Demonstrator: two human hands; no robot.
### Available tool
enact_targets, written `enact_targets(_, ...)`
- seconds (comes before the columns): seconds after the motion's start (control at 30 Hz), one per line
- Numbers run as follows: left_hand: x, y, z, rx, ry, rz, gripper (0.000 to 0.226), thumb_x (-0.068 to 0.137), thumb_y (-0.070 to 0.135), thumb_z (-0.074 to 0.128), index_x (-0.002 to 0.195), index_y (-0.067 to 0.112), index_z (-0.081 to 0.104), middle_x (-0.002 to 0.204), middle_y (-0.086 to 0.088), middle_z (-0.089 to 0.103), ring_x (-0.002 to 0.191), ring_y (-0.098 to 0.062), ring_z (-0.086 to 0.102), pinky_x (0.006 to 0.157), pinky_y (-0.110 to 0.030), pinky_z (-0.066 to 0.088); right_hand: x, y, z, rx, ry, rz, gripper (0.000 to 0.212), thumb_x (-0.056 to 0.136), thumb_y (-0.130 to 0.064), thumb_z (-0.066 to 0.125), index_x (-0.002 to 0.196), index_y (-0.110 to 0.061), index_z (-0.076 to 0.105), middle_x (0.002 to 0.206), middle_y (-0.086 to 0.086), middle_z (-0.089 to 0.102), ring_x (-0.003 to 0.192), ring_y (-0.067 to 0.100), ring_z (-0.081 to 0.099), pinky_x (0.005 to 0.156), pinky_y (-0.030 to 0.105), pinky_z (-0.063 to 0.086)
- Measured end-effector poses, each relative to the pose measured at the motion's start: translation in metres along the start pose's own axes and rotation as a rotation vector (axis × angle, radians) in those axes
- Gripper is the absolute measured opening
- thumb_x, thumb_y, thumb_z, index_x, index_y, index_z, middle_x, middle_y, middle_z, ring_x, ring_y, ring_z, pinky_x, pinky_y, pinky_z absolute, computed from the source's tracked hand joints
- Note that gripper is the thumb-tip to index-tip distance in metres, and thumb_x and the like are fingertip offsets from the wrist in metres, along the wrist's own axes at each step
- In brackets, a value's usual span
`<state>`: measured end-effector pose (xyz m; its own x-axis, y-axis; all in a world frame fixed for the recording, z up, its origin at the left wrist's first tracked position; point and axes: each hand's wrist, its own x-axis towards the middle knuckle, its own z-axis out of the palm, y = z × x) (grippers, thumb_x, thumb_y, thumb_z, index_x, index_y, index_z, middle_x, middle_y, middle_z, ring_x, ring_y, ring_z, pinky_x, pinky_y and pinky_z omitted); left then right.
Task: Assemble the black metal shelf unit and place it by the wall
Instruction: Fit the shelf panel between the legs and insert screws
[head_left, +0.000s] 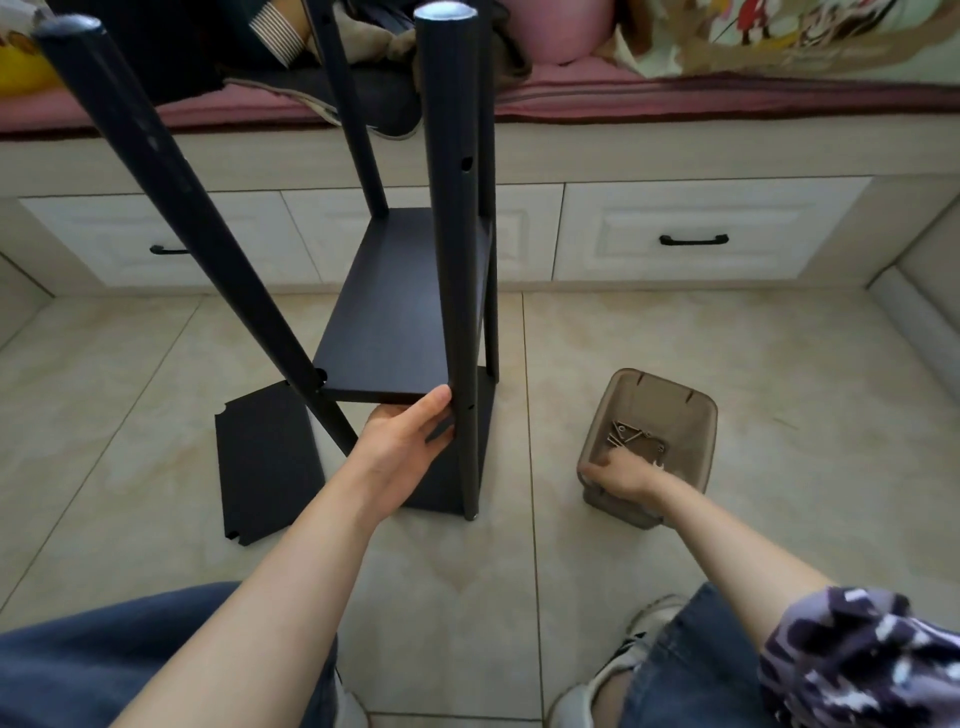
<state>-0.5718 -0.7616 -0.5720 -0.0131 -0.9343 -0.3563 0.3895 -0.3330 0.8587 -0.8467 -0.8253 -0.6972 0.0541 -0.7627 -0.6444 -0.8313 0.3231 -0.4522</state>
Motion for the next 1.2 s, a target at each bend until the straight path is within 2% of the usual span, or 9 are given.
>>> enact_targets(0.07,0.0,-0.001,0.001,-0.003,0.008,-0.001,0.064,0.085,0.023,0.067,0.143,0.001,0.05,0.133,-0.017,0.063,0.119,-0.027,0.066,0.111,-0.05,0.044,-0.004,-0.003,0.007,-0.08,0.012,-0.057,0.041,0.1,-0.041,0.052,0.09,-0.003,0.064,0.086,0.009,0.059,0.082,0.023,0.055,0.067,0.029,0.04)
enact_targets(0.17,-0.001,-0.001,0.002,0.0,0.022,-0.002,0.063,0.084,0.025,0.067,0.141,0.003,0.052,0.134,-0.017,0.063,0.117,-0.026,0.067,0.111,-0.049,0.044,-0.008,-0.005,0.011,-0.191,0.037,-0.137,0.029,0.095,-0.023,0.057,0.071,-0.009,0.049,0.071,0.009,0.049,0.07,0.023,0.048,0.052,0.028,0.03)
enact_targets(0.23,-0.002,-0.002,0.003,-0.003,0.031,-0.003,0.063,0.083,0.026,0.067,0.14,0.003,0.053,0.133,-0.018,0.064,0.117,-0.026,0.067,0.111,-0.049,0.044,-0.011,-0.004,0.015,-0.258,0.025,-0.168,0.026,0.089,-0.016,0.059,0.066,-0.008,0.048,0.07,0.014,0.051,0.07,0.029,0.053,0.052,0.027,0.031)
enact_targets(0.43,-0.002,-0.003,0.003,0.001,0.049,-0.006,0.062,0.083,0.027,0.067,0.139,0.004,0.055,0.131,-0.017,0.065,0.117,-0.026,0.067,0.112,-0.05,0.043,-0.02,-0.012,0.032,-0.245,-0.13,-0.276,0.021,0.085,-0.02,0.069,0.089,0.0,0.072,0.09,0.015,0.072,0.089,0.026,0.068,0.075,0.035,0.054)
enact_targets(0.63,-0.004,-0.003,0.005,0.003,0.046,-0.002,0.065,0.082,0.029,0.069,0.139,0.005,0.054,0.133,-0.017,0.064,0.119,-0.026,0.066,0.114,-0.05,0.041,-0.024,-0.024,0.054,-0.268,-0.331,-0.322,0.018,0.083,-0.02,0.074,0.1,-0.016,0.078,0.101,-0.003,0.075,0.096,0.015,0.069,0.083,0.028,0.055)
enact_targets(0.77,-0.005,-0.005,0.005,-0.01,0.054,-0.008,0.069,0.08,0.031,0.071,0.141,0.005,0.052,0.135,-0.019,0.061,0.12,-0.026,0.065,0.115,-0.05,0.04,-0.02,-0.029,0.062,-0.221,-0.451,-0.278,0.028,0.086,-0.018,0.071,0.114,-0.018,0.073,0.098,-0.002,0.072,0.085,0.013,0.066,0.077,0.028,0.056)
enact_targets(1.03,-0.001,-0.01,0.006,-0.056,0.07,-0.016,0.067,0.081,0.03,0.068,0.14,0.005,0.053,0.135,-0.018,0.062,0.119,-0.024,0.066,0.116,-0.047,0.039,0.0,-0.016,0.088,-0.431,-0.274,-0.136,0.031,0.092,-0.011,0.058,0.122,-0.003,0.064,0.121,0.015,0.066,0.108,0.029,0.064,0.089,0.034,0.055)
enact_targets(1.13,0.0,-0.012,0.005,-0.069,0.05,-0.011,0.064,0.083,0.029,0.066,0.14,0.003,0.052,0.13,-0.016,0.064,0.117,-0.023,0.067,0.116,-0.047,0.039,0.004,-0.013,0.111,-0.421,-0.305,-0.149,0.022,0.096,-0.015,0.056,0.11,0.0,0.065,0.118,0.018,0.063,0.108,0.03,0.061,0.082,0.03,0.045)
enact_targets(1.2,0.001,-0.013,0.004,-0.074,0.05,-0.006,0.063,0.084,0.029,0.065,0.139,0.002,0.053,0.122,-0.014,0.067,0.117,-0.023,0.067,0.116,-0.047,0.04,0.011,-0.008,0.125,-0.423,-0.296,-0.127,0.018,0.098,-0.015,0.054,0.085,-0.003,0.059,0.108,0.022,0.056,0.098,0.026,0.057,0.077,0.027,0.039)
